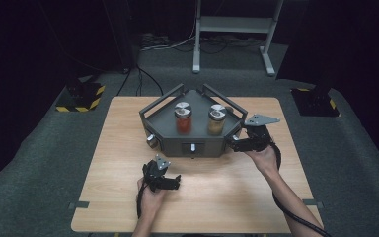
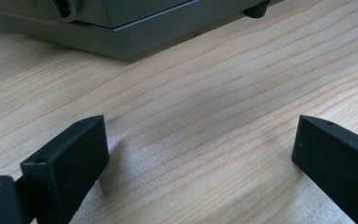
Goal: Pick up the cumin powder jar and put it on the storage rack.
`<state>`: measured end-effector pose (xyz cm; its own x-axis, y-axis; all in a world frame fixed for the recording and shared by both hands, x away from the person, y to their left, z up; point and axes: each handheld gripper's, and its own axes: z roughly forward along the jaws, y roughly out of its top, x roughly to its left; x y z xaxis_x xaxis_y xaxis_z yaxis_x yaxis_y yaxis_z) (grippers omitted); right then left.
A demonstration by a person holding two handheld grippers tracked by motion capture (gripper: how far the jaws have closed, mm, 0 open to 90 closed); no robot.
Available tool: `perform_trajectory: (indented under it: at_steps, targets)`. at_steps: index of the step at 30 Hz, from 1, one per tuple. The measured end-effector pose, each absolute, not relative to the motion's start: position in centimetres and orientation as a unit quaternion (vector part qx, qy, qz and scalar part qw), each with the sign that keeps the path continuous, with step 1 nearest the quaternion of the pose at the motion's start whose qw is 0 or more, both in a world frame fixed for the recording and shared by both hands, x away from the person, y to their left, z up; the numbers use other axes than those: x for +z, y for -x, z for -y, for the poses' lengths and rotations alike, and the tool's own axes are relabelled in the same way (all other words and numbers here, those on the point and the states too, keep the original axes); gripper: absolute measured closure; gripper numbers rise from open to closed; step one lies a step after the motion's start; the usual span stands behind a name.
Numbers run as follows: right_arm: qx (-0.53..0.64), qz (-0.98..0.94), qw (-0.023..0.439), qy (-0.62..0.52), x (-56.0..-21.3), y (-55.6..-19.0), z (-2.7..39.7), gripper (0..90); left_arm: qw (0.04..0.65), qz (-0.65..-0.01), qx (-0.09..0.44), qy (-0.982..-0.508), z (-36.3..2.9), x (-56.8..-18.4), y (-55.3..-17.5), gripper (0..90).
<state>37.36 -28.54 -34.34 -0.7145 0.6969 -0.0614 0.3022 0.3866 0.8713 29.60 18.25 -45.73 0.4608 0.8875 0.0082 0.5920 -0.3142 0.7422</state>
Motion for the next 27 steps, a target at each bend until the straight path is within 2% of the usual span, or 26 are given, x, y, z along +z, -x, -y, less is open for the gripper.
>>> perform_trajectory:
  at_steps: [27]
  targets:
    - [0.446,-0.803,0.202,-0.341,-38.5,-35.8,30.3,10.9,0.345,-0.473,0.214,-0.782,-18.2,-45.7,-29.6,3.6]
